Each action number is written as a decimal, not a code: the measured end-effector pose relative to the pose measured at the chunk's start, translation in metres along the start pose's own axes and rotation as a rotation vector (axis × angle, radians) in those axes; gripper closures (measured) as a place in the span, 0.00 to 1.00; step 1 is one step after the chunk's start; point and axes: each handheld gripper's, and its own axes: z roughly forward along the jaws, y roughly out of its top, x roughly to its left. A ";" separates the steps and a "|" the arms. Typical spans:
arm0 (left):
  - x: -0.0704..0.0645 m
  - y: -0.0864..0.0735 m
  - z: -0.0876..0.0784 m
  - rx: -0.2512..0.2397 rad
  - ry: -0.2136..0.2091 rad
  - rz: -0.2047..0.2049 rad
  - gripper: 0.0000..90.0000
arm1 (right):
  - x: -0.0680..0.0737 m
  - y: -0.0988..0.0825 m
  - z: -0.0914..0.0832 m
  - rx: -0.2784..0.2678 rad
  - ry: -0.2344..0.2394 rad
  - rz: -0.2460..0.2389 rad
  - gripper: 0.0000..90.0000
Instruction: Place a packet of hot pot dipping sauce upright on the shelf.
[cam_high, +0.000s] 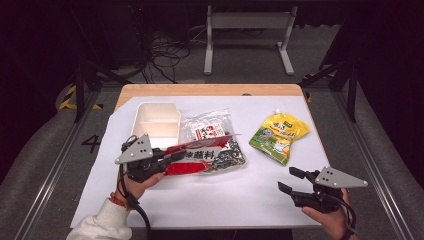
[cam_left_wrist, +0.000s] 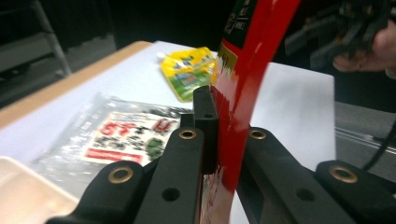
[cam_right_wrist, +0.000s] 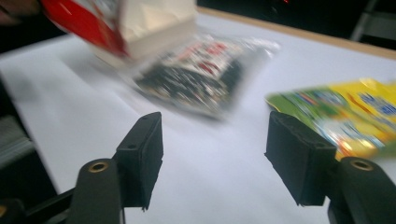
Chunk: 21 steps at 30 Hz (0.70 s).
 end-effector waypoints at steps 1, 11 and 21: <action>0.004 0.003 -0.002 -0.005 0.009 0.002 1.00 | -0.003 -0.005 0.001 0.010 0.003 0.012 0.40; 0.049 0.025 -0.019 -0.006 0.107 0.009 1.00 | -0.012 -0.018 0.005 0.029 -0.035 0.020 0.39; 0.093 0.026 -0.030 -0.017 0.180 -0.036 1.00 | -0.011 -0.027 0.006 0.041 -0.045 0.040 0.39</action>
